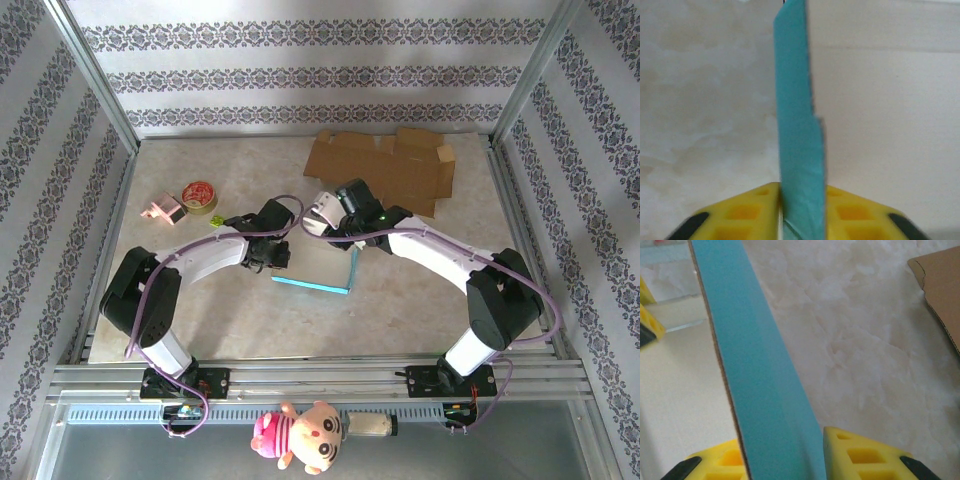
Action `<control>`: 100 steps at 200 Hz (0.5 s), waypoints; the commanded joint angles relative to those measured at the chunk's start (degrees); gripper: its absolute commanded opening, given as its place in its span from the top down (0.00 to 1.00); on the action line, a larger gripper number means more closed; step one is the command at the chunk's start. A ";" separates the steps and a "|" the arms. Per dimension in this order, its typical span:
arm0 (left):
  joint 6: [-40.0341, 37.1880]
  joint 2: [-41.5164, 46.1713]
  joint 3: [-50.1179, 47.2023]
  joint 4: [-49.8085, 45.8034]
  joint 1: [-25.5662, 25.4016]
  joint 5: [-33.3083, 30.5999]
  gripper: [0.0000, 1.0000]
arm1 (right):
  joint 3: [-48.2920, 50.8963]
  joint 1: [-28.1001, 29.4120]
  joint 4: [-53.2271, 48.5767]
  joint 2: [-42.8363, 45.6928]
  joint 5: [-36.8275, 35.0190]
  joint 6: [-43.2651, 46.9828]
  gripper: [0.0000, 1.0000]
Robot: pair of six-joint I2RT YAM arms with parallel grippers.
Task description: Fold the paper box
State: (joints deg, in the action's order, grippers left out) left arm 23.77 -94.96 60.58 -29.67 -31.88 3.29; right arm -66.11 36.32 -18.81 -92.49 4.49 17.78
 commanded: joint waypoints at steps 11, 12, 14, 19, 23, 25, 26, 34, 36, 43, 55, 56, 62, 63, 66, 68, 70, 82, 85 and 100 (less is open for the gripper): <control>-0.27 -1.71 -3.24 6.20 -0.57 5.98 0.68 | 1.75 0.98 0.96 0.10 0.39 -2.39 0.70; -0.24 -1.63 -3.39 6.42 -0.61 6.09 0.68 | 1.80 0.97 0.96 0.11 0.36 -2.39 0.70; -0.07 -1.52 -3.65 6.92 -0.59 6.35 0.68 | 1.84 0.95 0.97 0.07 0.39 -2.44 0.70; 0.26 -1.04 -4.43 8.13 -0.55 6.96 0.67 | 1.93 1.04 0.91 -0.02 0.34 -2.43 0.70; 0.49 -0.65 -5.07 9.11 -0.60 7.35 0.67 | 1.95 1.01 0.88 0.02 0.30 -2.47 0.70; 0.55 -0.35 -5.39 9.57 -0.57 7.59 0.66 | 1.95 0.97 0.88 -0.02 0.27 -2.44 0.70; 0.65 -0.25 -5.56 9.82 -0.56 7.69 0.66 | 1.99 1.00 0.88 -0.04 0.26 -2.42 0.70; 1.01 0.70 -6.87 11.92 -0.57 8.80 0.64 | 2.03 1.03 0.88 -0.11 0.13 -2.43 0.69; 1.08 0.97 -7.11 12.44 -0.56 9.05 0.63 | 2.03 1.04 0.86 -0.12 0.16 -2.45 0.69; 1.35 1.57 -7.96 13.76 -0.50 9.85 0.61 | 2.00 0.97 0.79 -0.01 0.07 -2.48 0.69; 1.48 1.88 -8.42 14.06 -0.26 10.08 0.57 | 2.20 0.98 0.84 0.27 -0.01 -2.49 0.69; 1.47 1.88 -8.44 14.00 -0.19 10.12 0.57 | 2.21 1.01 0.86 0.32 -0.01 -2.49 0.69; 1.39 1.97 -8.35 13.70 -0.11 9.93 0.54 | 2.21 0.98 0.88 0.42 -0.05 -2.50 0.69; 1.38 2.01 -8.36 13.65 -0.07 9.87 0.54 | 2.21 1.01 0.88 0.40 -0.03 -2.49 0.69; 1.38 2.17 -8.30 13.59 -0.04 9.77 0.52 | 2.17 0.99 0.90 0.46 -0.01 -2.49 0.69; 1.37 2.33 -8.35 13.59 -0.03 9.67 0.52 | 2.18 1.03 0.91 0.51 -0.01 -2.49 0.69; 1.39 2.43 -8.34 13.63 -0.05 9.66 0.51 | 2.16 1.04 0.89 0.52 -0.08 -2.49 0.69; 1.36 3.82 -8.86 14.54 -0.03 9.72 0.47 | 2.06 1.01 0.82 0.55 0.02 -2.51 0.69; 1.41 4.42 -9.15 15.00 -0.03 9.86 0.46 | 2.04 1.03 0.73 0.55 -0.01 -2.42 0.69; 1.84 7.53 -10.39 16.66 -0.03 9.49 0.40 | 2.03 1.02 0.61 0.64 -0.23 -2.35 0.69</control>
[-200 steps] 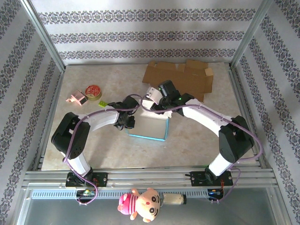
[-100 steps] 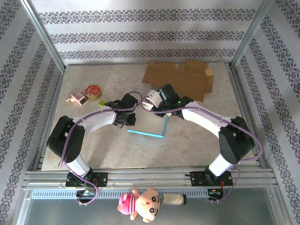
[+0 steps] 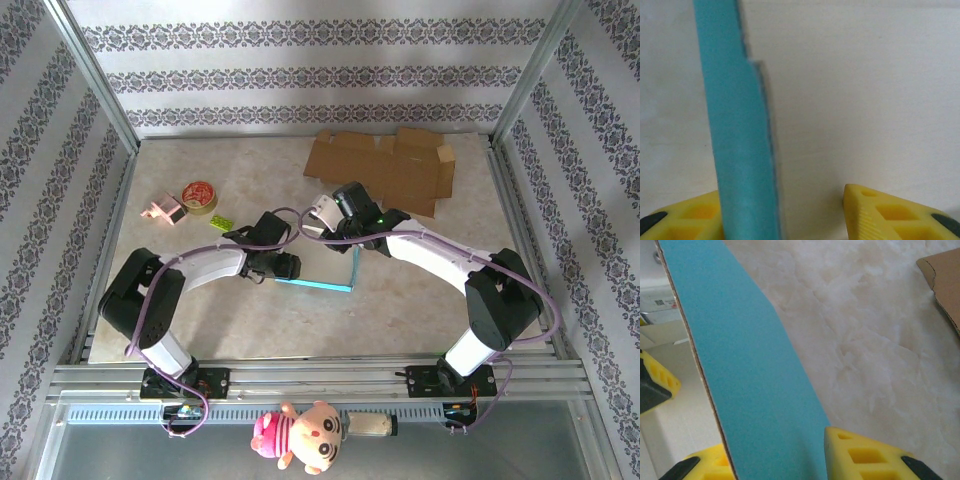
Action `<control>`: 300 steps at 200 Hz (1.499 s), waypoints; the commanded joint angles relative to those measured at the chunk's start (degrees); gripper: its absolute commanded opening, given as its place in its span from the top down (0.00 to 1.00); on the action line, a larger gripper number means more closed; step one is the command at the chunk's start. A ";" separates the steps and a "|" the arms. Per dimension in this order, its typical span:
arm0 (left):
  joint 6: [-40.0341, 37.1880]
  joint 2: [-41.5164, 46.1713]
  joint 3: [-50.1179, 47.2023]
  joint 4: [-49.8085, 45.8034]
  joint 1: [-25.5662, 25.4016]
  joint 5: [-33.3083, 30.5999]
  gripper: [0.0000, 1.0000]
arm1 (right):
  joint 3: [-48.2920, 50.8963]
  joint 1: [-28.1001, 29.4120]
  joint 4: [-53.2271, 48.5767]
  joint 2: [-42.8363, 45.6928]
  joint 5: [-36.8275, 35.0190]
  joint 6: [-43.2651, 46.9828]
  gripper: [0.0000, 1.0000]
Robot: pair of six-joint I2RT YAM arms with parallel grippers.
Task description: Fold the paper box
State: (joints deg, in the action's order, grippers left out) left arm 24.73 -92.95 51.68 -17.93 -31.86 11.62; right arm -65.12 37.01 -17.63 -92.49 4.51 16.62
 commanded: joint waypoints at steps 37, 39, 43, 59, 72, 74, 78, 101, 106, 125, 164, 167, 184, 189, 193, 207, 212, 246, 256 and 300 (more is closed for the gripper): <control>0.95 15.05 -4.66 5.37 0.04 -2.94 0.34 | 1.06 0.28 -0.73 0.99 -0.31 -0.92 0.69; 0.94 15.53 -4.72 5.15 0.04 -3.23 0.34 | 1.05 0.33 -0.72 1.06 -0.30 -0.90 0.69; 0.93 16.37 -4.97 4.75 0.08 -3.69 0.34 | 1.05 0.33 -0.70 1.04 -0.32 -0.92 0.69; 1.34 19.85 -6.38 4.06 0.34 -5.18 0.33 | 1.05 0.37 -0.74 1.03 -0.32 -0.81 0.69; 1.98 22.57 -7.80 4.24 0.90 -5.55 0.33 | 0.89 0.51 -0.71 0.99 -0.29 -0.86 0.69; 2.18 22.97 -8.06 4.36 0.98 -5.55 0.33 | 0.86 0.51 -0.73 0.99 -0.29 -0.88 0.69; 2.46 23.79 -8.71 4.54 1.13 -5.50 0.33 | 0.82 0.48 -0.70 0.92 -0.29 -0.85 0.69; 3.74 28.59 -11.89 6.15 1.93 -4.59 0.33 | 0.52 0.74 -0.87 0.72 -0.94 -0.93 0.69; 3.61 29.57 -12.53 6.60 2.05 -4.04 0.33 | 0.48 0.70 -0.74 0.73 -1.12 -0.97 0.69; 2.97 32.74 -14.39 7.29 2.28 -3.47 0.33 | 0.11 0.85 -0.63 0.65 -1.37 -1.23 0.71; 5.84 37.70 -15.61 5.19 6.72 -2.45 0.33 | -0.42 1.03 -0.86 0.64 -1.10 -0.98 0.76; 6.34 38.25 -15.90 5.45 7.32 -1.88 0.33 | -0.36 1.10 -0.91 0.64 -1.09 -0.98 0.76; 9.27 40.50 -17.33 8.43 11.22 3.41 0.33 | -0.27 1.12 -0.96 0.64 -1.26 -0.97 0.76; 10.45 40.70 -17.63 9.17 12.60 5.24 0.33 | -0.27 1.10 -0.92 0.64 -1.22 -0.95 0.76; 11.28 40.75 -17.83 9.88 13.77 6.83 0.33 | -0.20 1.13 -0.92 0.64 -1.18 -0.94 0.76; 13.93 39.81 -18.06 12.08 17.45 11.82 0.33 | -0.28 1.20 -0.93 0.42 -1.02 -0.94 0.76; 14.78 39.09 -17.97 12.55 18.68 13.44 0.33 | -0.27 1.20 -1.00 0.40 -1.00 -0.92 0.76; 20.10 29.15 -15.31 18.34 23.73 26.24 0.35 | -0.57 1.37 -0.99 0.22 -1.00 -0.85 0.76; 21.66 25.87 -14.79 21.09 24.02 29.26 0.38 | -0.68 1.37 -0.99 0.20 -0.99 -0.87 0.76; 23.52 17.87 -13.01 27.96 24.12 33.51 0.45 | -0.53 1.55 -1.25 -0.14 -1.09 -0.63 0.76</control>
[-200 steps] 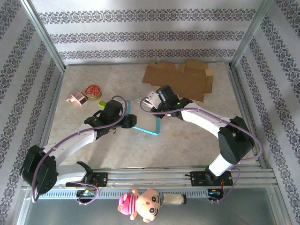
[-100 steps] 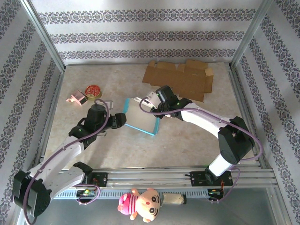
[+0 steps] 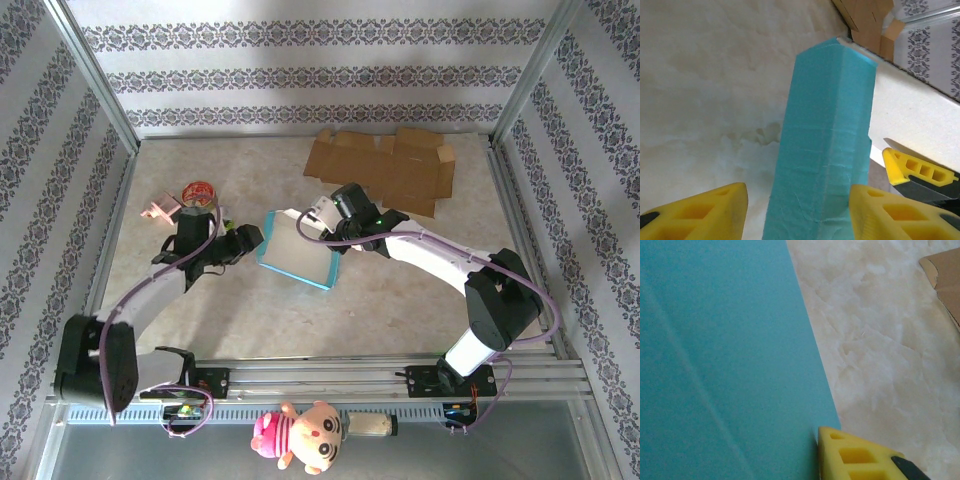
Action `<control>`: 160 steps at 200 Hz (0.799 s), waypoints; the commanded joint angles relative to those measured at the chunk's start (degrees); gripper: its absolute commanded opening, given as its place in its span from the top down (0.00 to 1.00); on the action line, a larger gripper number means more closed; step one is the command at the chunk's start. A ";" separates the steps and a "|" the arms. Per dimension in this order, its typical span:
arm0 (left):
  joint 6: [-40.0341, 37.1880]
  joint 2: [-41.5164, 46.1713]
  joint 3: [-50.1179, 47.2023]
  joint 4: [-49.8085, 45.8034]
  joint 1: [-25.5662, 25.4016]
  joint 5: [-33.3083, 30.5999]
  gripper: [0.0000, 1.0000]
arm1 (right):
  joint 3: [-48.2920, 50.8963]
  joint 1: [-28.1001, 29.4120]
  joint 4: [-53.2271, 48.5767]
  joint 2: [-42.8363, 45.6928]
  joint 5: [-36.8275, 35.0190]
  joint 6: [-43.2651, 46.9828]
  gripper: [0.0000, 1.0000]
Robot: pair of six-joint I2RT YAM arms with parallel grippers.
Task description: Fold the paper box
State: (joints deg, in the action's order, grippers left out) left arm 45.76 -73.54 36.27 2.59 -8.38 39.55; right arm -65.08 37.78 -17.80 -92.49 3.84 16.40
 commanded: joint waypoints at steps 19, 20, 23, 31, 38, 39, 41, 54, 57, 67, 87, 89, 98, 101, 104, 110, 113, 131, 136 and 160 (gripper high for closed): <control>2.44 -3.03 2.64 9.62 0.73 6.42 0.45 | -0.58 0.78 -1.17 -0.32 -0.58 -0.38 0.76; 2.38 -3.15 2.70 9.58 0.73 6.37 0.45 | -0.62 0.79 -1.13 -0.32 -0.58 -0.31 0.76; 2.12 -3.41 2.83 9.31 0.74 6.18 0.45 | -0.66 0.80 -1.18 -0.32 -0.58 -0.33 0.76; 0.92 -4.12 3.62 7.60 0.74 5.60 0.45 | -0.74 0.80 -1.26 -0.46 -0.52 -0.25 0.76; -0.10 -4.76 4.31 5.97 0.74 5.16 0.46 | -0.84 0.78 -1.35 -0.50 -0.58 -0.25 0.76; -0.39 -4.85 4.41 5.73 0.74 5.08 0.46 | -0.84 0.79 -1.35 -0.50 -0.54 -0.24 0.76; -0.80 -4.97 4.55 5.27 0.74 4.92 0.46 | -0.88 0.80 -1.36 -0.50 -0.57 -0.26 0.76; -3.58 -5.95 5.82 1.95 0.74 3.74 0.49 | -1.00 0.89 -1.40 -0.54 -0.56 -0.18 0.76; -4.24 -6.13 6.09 1.16 0.74 3.43 0.50 | -1.01 0.89 -1.44 -0.51 -0.55 -0.17 0.76; -6.43 -6.61 7.06 -1.92 0.71 2.05 0.53 | -1.10 0.89 -1.45 -0.52 -0.59 -0.14 0.76; -10.53 -6.74 8.14 -6.00 0.56 -0.47 0.55 | -1.31 0.87 -1.52 -0.74 -0.53 -0.30 0.76; -11.00 -6.72 8.25 -6.59 0.52 -0.80 0.55 | -1.29 0.89 -1.53 -0.82 -0.55 -0.29 0.76; -13.03 -6.64 9.07 -9.11 0.32 -2.60 0.56 | -1.37 0.96 -1.53 -0.94 -0.50 -0.39 0.76; -13.71 -6.57 9.27 -9.87 0.19 -3.33 0.56 | -1.37 0.96 -1.53 -1.02 -0.57 -0.34 0.76; -14.35 -6.52 9.51 -10.56 0.13 -4.00 0.57 | -1.40 0.98 -1.53 -1.11 -0.46 -0.37 0.76; -15.43 -6.37 9.87 -11.75 -0.03 -5.01 0.57 | -1.37 0.98 -1.49 -1.28 -0.43 -0.39 0.76; -15.86 -6.32 9.99 -12.32 -0.13 -5.69 0.57 | -1.41 0.98 -1.51 -1.36 -0.45 -0.41 0.76; -19.05 -6.62 11.43 -15.64 -0.73 -8.47 0.58 | -1.59 1.10 -1.49 -1.47 -0.38 -0.45 0.76; -19.84 -6.84 11.89 -16.56 -0.96 -8.98 0.58 | -1.63 1.15 -1.55 -1.60 -0.39 -0.49 0.76; -21.36 -7.71 12.77 -15.85 -1.70 -6.77 0.49 | -1.98 1.24 -1.71 -1.78 -0.41 -0.41 0.76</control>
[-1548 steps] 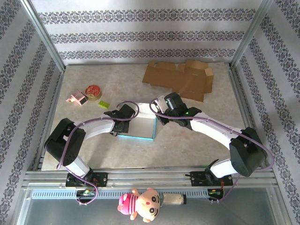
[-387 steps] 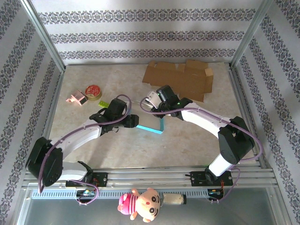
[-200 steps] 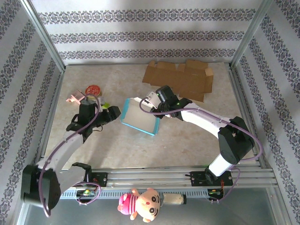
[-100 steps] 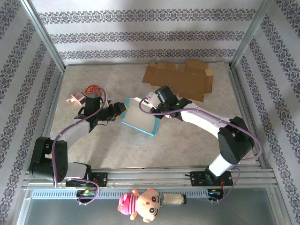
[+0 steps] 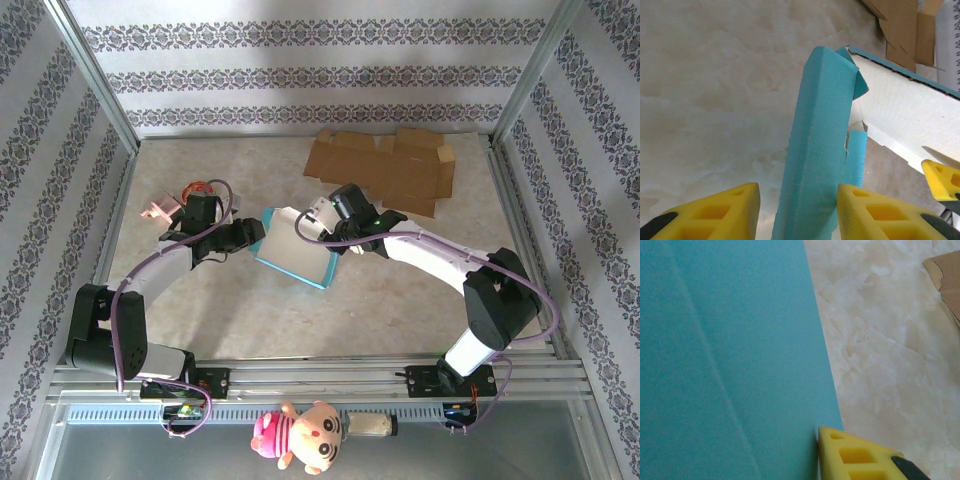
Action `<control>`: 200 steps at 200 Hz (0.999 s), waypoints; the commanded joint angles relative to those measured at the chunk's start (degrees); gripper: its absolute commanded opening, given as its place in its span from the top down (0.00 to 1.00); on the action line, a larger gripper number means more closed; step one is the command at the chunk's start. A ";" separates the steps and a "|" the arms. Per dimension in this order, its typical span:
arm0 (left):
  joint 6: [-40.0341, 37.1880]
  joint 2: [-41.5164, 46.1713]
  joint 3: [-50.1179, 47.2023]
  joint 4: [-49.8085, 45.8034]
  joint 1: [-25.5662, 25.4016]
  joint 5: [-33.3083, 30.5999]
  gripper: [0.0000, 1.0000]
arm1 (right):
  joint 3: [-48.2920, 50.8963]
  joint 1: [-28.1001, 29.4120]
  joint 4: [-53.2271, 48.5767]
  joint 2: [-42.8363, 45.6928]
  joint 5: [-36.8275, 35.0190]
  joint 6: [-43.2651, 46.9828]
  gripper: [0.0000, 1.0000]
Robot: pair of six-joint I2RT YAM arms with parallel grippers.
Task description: Fold the paper box
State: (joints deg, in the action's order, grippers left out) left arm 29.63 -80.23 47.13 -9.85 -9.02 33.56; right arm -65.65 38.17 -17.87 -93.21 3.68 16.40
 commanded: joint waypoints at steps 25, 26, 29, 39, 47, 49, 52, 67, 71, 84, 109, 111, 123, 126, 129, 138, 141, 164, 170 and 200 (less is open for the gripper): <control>-3.75 -1.47 1.04 2.11 -1.12 4.66 0.47 | -1.50 0.84 -1.78 -1.05 -0.38 -0.41 0.76; -3.64 -1.49 0.99 2.37 -1.15 4.88 0.46 | -1.50 0.84 -1.80 -1.03 -0.36 -0.41 0.76; -3.23 -1.43 0.76 3.12 -1.18 5.46 0.46 | -1.50 0.85 -1.82 -1.06 -0.42 -0.42 0.76; -2.12 -1.54 0.33 5.29 -1.14 6.72 0.46 | -1.41 0.85 -1.82 -1.01 -0.52 -0.41 0.76; -1.31 -1.61 -0.13 7.06 -1.18 7.91 0.46 | -1.28 0.85 -1.78 -1.01 -0.58 -0.41 0.76; -1.01 -1.67 -0.18 7.48 -1.18 8.21 0.46 | -1.25 0.83 -1.81 -1.01 -0.56 -0.41 0.76; -0.72 -1.78 -0.34 8.16 -1.14 8.79 0.46 | -1.24 0.80 -1.82 -1.08 -0.58 -0.41 0.76; 0.85 -2.36 -0.99 11.15 -1.11 11.66 0.46 | -1.36 0.90 -1.84 -1.33 -0.63 -0.39 0.76; 1.30 -2.53 -1.16 11.89 -1.18 12.32 0.46 | -1.33 1.00 -1.88 -1.37 -0.60 -0.41 0.76; 1.99 -2.82 -1.43 13.41 -1.25 13.68 0.46 | -1.50 1.11 -1.90 -1.58 -0.78 -0.44 0.76; -0.03 -3.66 -0.21 10.11 -1.48 12.01 0.53 | -1.86 1.50 -1.91 -1.71 -0.91 -0.54 0.76; -0.21 -3.74 -0.14 9.76 -1.50 11.82 0.53 | -1.85 1.54 -1.91 -1.71 -0.90 -0.51 0.76; -1.17 -4.15 0.38 8.61 -1.54 11.21 0.54 | -1.94 1.61 -1.96 -1.71 -0.87 -0.46 0.76; -1.22 -4.23 0.33 8.68 -1.58 11.15 0.54 | -1.94 1.59 -1.99 -1.71 -0.87 -0.41 0.76; -1.19 -4.30 0.33 8.75 -1.58 11.04 0.54 | -1.94 1.59 -2.06 -1.76 -0.95 -0.41 0.76; -1.27 -4.46 0.54 8.50 -1.65 10.41 0.54 | -1.94 1.64 -2.06 -1.81 -1.12 -0.37 0.76; -1.32 -4.51 0.63 8.33 -1.70 10.15 0.54 | -1.94 1.72 -2.08 -1.81 -1.13 -0.38 0.76; -4.70 -5.73 2.90 3.07 -2.65 5.54 0.54 | -1.94 1.72 -2.24 -1.74 -1.14 -0.29 0.76; -5.93 -6.34 3.79 1.16 -3.07 4.10 0.54 | -1.87 1.69 -2.19 -1.72 -1.23 -0.27 0.76; -9.16 -9.79 6.75 -3.94 -5.73 -1.17 0.54 | -1.85 1.77 -2.17 -1.74 -1.15 -0.33 0.76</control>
State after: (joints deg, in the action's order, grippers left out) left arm 25.36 -87.46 51.27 -7.27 -12.16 37.32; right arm -66.26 38.89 -19.16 -94.24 1.63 16.43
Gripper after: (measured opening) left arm 0.459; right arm 0.238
